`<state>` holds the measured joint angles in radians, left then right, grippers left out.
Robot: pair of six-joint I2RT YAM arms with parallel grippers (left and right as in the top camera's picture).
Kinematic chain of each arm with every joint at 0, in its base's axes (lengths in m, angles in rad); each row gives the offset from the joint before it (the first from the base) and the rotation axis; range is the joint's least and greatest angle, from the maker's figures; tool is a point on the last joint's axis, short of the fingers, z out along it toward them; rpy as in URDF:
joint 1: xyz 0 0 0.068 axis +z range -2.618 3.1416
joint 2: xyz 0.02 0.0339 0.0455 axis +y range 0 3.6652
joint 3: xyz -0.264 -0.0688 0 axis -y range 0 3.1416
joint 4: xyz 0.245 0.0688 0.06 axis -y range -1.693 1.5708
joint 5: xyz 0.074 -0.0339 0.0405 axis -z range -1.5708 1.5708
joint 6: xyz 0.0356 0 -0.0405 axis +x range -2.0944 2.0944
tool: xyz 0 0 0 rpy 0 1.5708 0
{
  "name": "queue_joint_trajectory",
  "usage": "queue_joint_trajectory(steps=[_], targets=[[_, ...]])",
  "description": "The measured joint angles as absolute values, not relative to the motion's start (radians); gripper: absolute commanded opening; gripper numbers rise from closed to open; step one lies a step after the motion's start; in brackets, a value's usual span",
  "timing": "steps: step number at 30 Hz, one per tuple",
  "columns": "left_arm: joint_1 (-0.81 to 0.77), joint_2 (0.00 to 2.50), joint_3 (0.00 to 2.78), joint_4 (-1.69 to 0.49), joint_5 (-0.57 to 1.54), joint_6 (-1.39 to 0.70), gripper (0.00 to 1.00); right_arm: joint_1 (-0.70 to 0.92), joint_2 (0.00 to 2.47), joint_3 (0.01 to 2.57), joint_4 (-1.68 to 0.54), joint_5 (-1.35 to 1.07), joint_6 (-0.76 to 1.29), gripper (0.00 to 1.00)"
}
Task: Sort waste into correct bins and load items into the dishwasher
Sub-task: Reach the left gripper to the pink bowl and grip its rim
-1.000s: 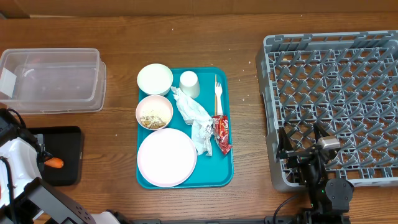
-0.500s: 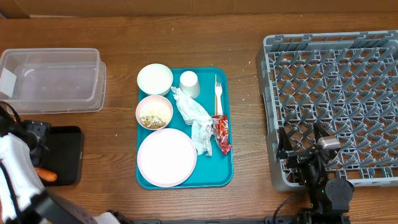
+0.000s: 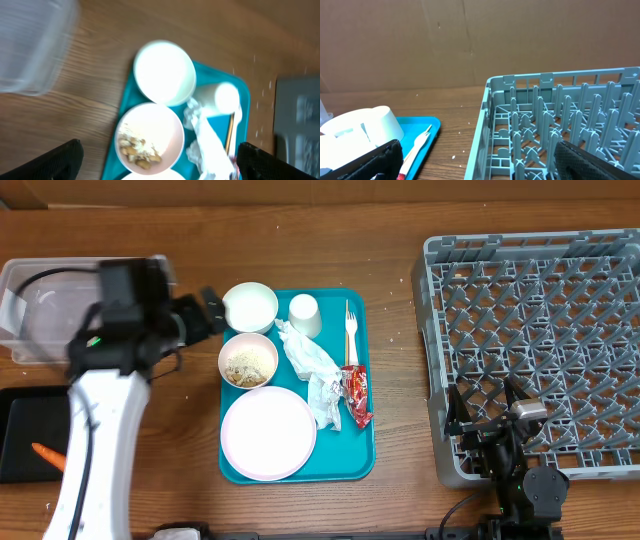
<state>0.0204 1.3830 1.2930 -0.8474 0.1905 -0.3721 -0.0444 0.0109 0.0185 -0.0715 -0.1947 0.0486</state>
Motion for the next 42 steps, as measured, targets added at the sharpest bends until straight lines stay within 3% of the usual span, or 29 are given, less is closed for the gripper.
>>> queue_joint_trajectory(steps=[5, 9, 16, 21, 38, 42], targets=[[-0.136, 1.581, 1.293, -0.850, 0.213, -0.271, 0.96, -0.045, 0.011, 0.019, -0.071, -0.195, 0.049, 1.00], [-0.221, 1.665, 1.290, -0.850, 0.197, -0.245, 0.84, -0.044, 0.011, 0.019, -0.071, -0.195, 0.049, 1.00], [-0.282, 1.741, 1.290, -0.879, 0.088, -0.236, 0.72, -0.045, 0.011, 0.019, -0.071, -0.195, 0.049, 1.00], [-0.282, 1.766, 1.290, -0.902, 0.039, -0.242, 0.56, -0.045, 0.011, 0.019, -0.071, -0.195, 0.048, 1.00], [-0.330, 1.852, 1.290, -0.865, -0.029, -0.229, 0.57, -0.044, 0.011, 0.019, -0.072, -0.195, 0.049, 1.00], [-0.334, 1.865, 1.290, -0.831, -0.032, -0.228, 0.53, -0.044, 0.011, 0.019, -0.071, -0.195, 0.049, 1.00]])
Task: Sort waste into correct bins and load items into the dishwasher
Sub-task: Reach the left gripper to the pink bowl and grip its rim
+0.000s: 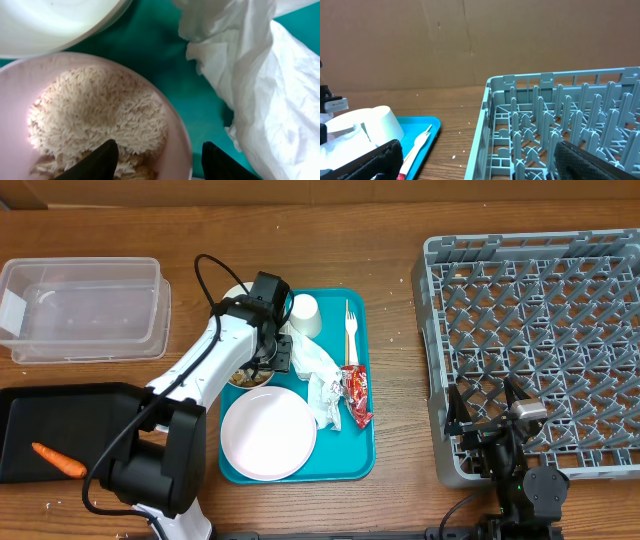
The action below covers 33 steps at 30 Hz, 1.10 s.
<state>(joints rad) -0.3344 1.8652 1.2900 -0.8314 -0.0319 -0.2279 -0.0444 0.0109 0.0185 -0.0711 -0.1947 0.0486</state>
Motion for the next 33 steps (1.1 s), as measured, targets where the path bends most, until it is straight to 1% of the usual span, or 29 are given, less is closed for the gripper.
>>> queue_joint_trajectory(steps=[2, 6, 10, 17, 20, 24, 25, 33], targets=[[-0.334, 1.872, 1.290, -0.828, -0.032, -0.228, 0.47, -0.044, 0.011, 0.019, -0.072, -0.195, 0.049, 1.00], [-0.334, 1.880, 1.290, -0.828, -0.035, -0.212, 0.44, -0.045, 0.011, 0.019, -0.072, -0.194, 0.049, 1.00], [-0.334, 1.882, 1.290, -0.822, -0.035, -0.205, 0.45, -0.044, 0.011, 0.019, -0.071, -0.195, 0.049, 1.00], [-0.334, 1.887, 1.290, -0.815, -0.035, -0.205, 0.43, -0.044, 0.011, 0.019, -0.071, -0.195, 0.049, 1.00], [-0.334, 1.898, 1.290, -0.815, -0.035, -0.205, 0.35, -0.044, 0.011, 0.019, -0.071, -0.195, 0.049, 1.00], [-0.339, 1.904, 1.290, -0.814, -0.028, -0.202, 0.19, -0.044, 0.011, 0.019, -0.072, -0.194, 0.049, 1.00], [-0.341, 1.904, 1.290, -0.814, -0.028, -0.202, 0.17, -0.044, 0.011, 0.019, -0.072, -0.195, 0.049, 1.00], [-0.347, 1.904, 1.290, -0.814, -0.020, -0.199, 0.06, -0.044, 0.011, 0.019, -0.071, -0.195, 0.048, 1.00]])
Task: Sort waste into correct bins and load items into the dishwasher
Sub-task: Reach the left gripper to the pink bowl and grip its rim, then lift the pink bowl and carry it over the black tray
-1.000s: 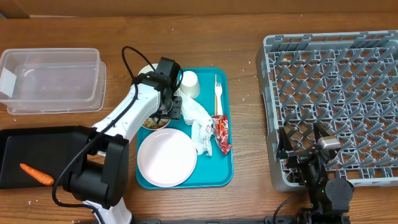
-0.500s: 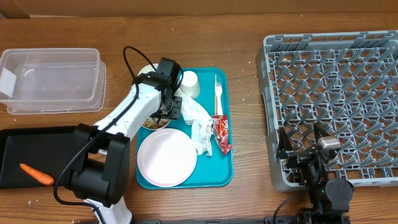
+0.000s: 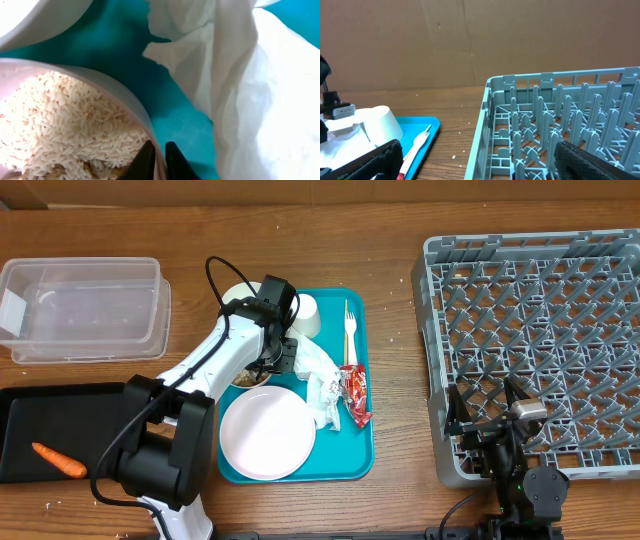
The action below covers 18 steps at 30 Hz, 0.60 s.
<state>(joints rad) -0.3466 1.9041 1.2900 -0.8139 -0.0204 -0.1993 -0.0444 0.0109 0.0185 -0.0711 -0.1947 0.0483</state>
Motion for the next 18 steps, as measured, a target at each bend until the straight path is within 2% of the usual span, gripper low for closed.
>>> queue_joint_trajectory(steps=[9, 18], targets=[[-0.347, 1.904, 1.299, -0.825, -0.040, -0.203, 0.04, -0.045, 0.011, 0.019, -0.071, -0.195, 0.049, 1.00], [-0.346, 1.906, 1.387, -0.955, -0.046, -0.203, 0.04, -0.044, 0.011, 0.019, -0.072, -0.195, 0.049, 1.00]])
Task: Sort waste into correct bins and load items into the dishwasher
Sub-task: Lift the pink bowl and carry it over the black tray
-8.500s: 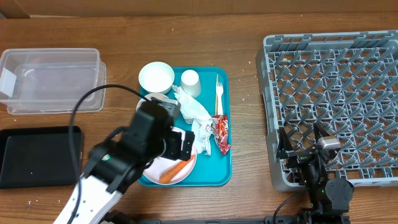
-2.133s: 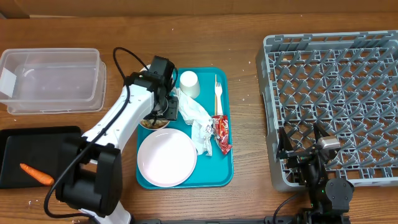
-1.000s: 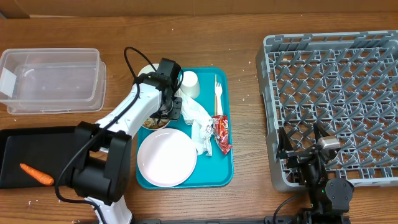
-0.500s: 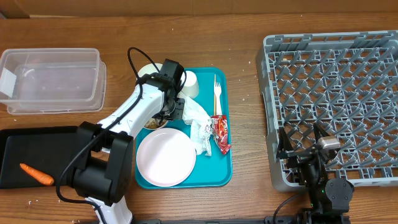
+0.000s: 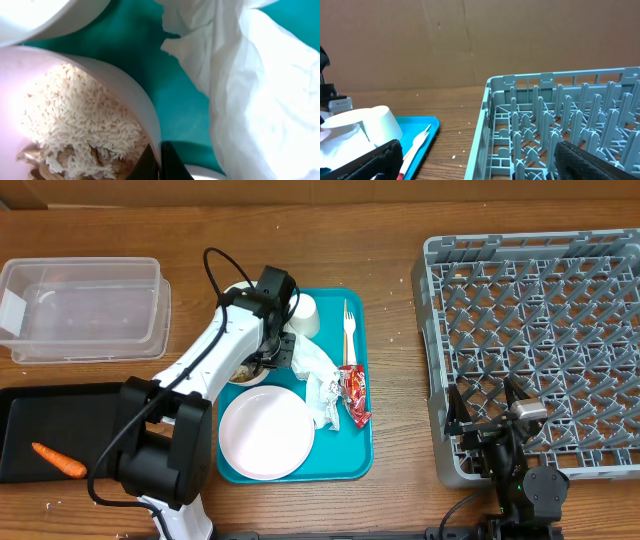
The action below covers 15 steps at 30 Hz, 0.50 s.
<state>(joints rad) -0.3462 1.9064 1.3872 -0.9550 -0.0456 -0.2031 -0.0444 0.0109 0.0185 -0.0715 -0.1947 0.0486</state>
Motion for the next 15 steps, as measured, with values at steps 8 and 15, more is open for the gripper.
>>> queue_joint_trajectory(steps=[8, 15], targets=[[-0.346, 1.907, 1.425, -1.040, -0.045, -0.229, 0.04, -0.044, 0.011, 0.019, -0.071, -0.195, 0.049, 1.00], [-0.346, 1.913, 1.557, -1.185, -0.023, -0.255, 0.04, -0.044, 0.011, 0.019, -0.071, -0.195, 0.049, 1.00]])
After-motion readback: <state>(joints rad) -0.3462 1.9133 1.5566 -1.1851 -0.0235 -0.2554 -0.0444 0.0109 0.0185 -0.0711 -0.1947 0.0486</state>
